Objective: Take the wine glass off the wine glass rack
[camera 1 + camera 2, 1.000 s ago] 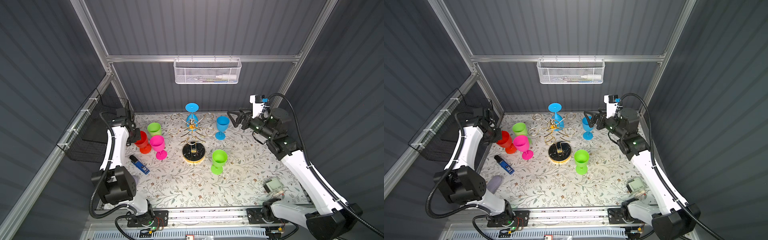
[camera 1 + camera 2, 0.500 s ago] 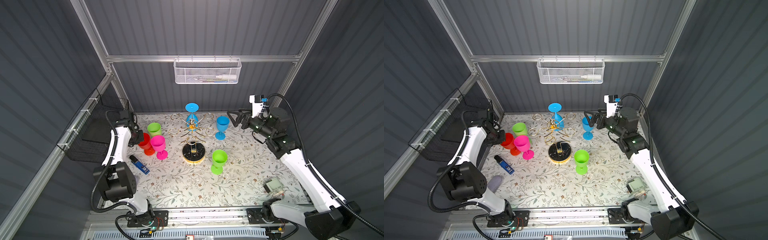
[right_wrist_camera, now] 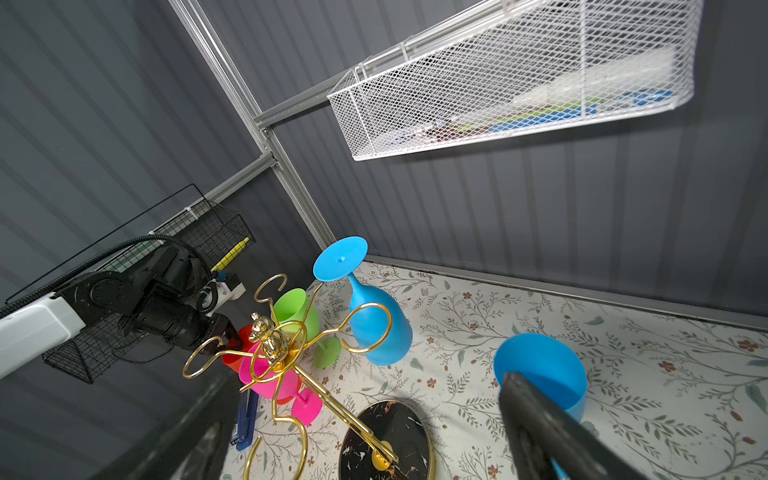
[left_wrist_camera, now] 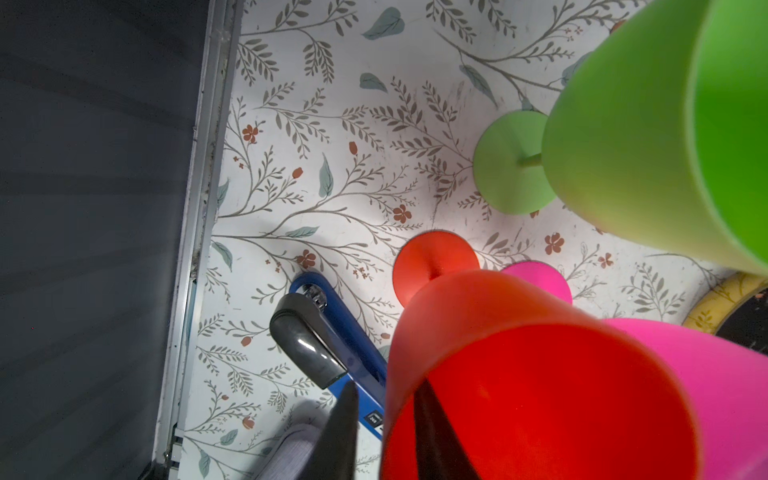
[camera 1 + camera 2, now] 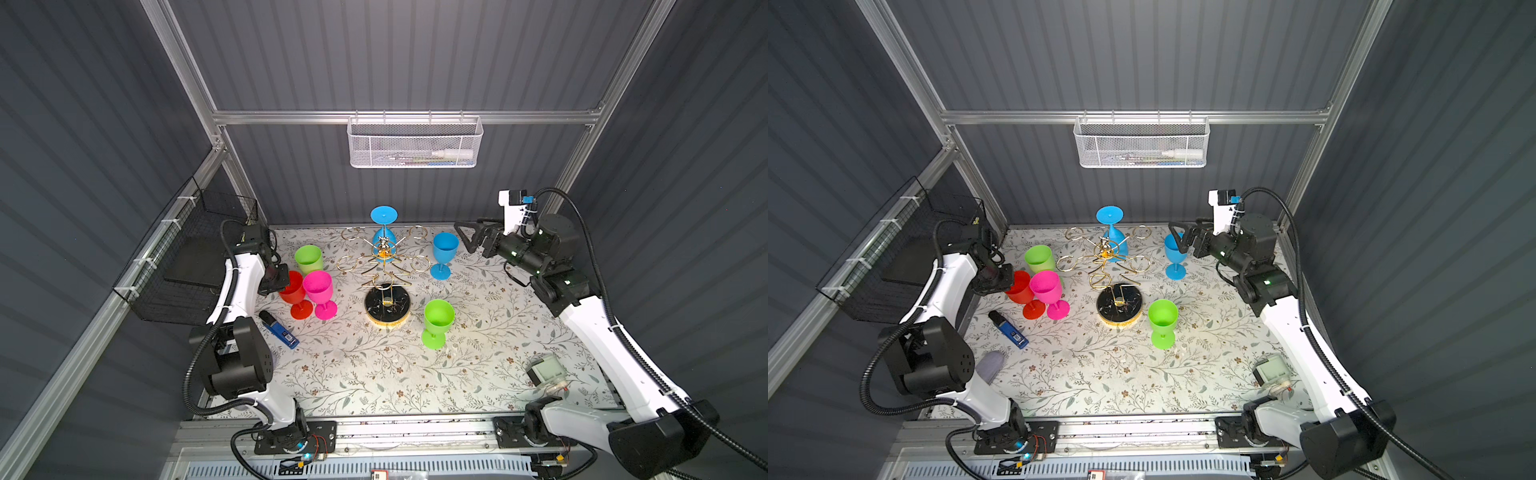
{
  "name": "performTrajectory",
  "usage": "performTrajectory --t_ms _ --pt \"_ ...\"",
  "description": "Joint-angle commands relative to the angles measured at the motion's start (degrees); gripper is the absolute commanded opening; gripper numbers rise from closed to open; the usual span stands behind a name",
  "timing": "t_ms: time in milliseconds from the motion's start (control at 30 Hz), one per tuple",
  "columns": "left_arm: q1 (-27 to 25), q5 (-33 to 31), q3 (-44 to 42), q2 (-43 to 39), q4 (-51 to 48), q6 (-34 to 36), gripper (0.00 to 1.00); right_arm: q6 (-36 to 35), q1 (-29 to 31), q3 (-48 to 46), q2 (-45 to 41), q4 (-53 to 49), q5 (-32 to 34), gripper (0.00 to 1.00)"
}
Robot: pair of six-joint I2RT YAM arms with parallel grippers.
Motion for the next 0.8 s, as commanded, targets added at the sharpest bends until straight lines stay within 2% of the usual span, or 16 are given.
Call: performTrajectory --t_ms 0,233,433,600,767 --pt "0.4 0.3 0.3 -0.5 -1.6 -0.4 0.33 0.4 -0.4 0.3 0.2 0.6 -0.9 0.99" --pt "0.4 2.8 0.9 -4.5 -1.1 -0.6 0.43 0.9 -1.0 2.3 1.8 -0.5 -2.4 0.99" --pt "0.4 4.8 1.3 -9.4 2.1 -0.5 0.46 0.9 -1.7 8.8 6.5 -8.0 -3.7 0.96" --pt "0.4 6.4 1.1 -13.6 4.1 -0.3 0.49 0.5 -1.9 16.2 12.5 -14.3 -7.3 0.87" --pt "0.4 10.4 -1.1 -20.1 9.8 0.8 0.52 1.1 -1.9 24.5 19.3 -19.0 -11.9 0.73"
